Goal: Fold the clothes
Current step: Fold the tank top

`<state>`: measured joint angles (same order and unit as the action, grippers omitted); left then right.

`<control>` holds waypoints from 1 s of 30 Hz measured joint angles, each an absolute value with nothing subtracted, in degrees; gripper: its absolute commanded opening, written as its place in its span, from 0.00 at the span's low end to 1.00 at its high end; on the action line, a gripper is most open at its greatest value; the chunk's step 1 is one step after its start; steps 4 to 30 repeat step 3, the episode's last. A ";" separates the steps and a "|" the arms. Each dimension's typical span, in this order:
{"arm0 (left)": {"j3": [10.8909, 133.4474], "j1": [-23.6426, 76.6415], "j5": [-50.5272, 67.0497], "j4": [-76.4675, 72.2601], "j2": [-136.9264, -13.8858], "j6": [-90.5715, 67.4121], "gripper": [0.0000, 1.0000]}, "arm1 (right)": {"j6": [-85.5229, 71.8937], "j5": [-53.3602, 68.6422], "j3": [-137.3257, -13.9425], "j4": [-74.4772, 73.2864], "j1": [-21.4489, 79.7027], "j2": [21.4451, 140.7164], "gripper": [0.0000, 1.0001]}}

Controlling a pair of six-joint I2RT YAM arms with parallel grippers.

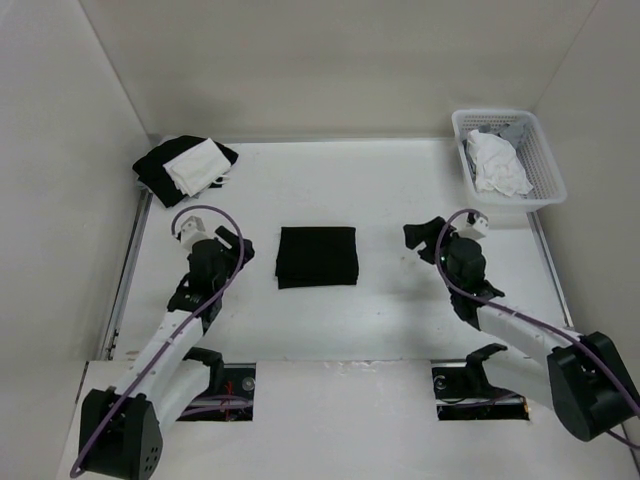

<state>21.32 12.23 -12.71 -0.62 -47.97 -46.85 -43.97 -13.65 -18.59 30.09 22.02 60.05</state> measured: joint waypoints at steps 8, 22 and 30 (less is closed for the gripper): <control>21.32 11.94 -11.84 -0.64 -49.04 -46.83 0.63 | -43.99 -12.99 -18.59 30.24 22.02 61.84 0.82; 21.32 11.94 -11.84 -0.64 -49.04 -46.83 0.63 | -43.99 -12.99 -18.59 30.24 22.02 61.84 0.82; 21.32 11.94 -11.84 -0.64 -49.04 -46.83 0.63 | -43.99 -12.99 -18.59 30.24 22.02 61.84 0.82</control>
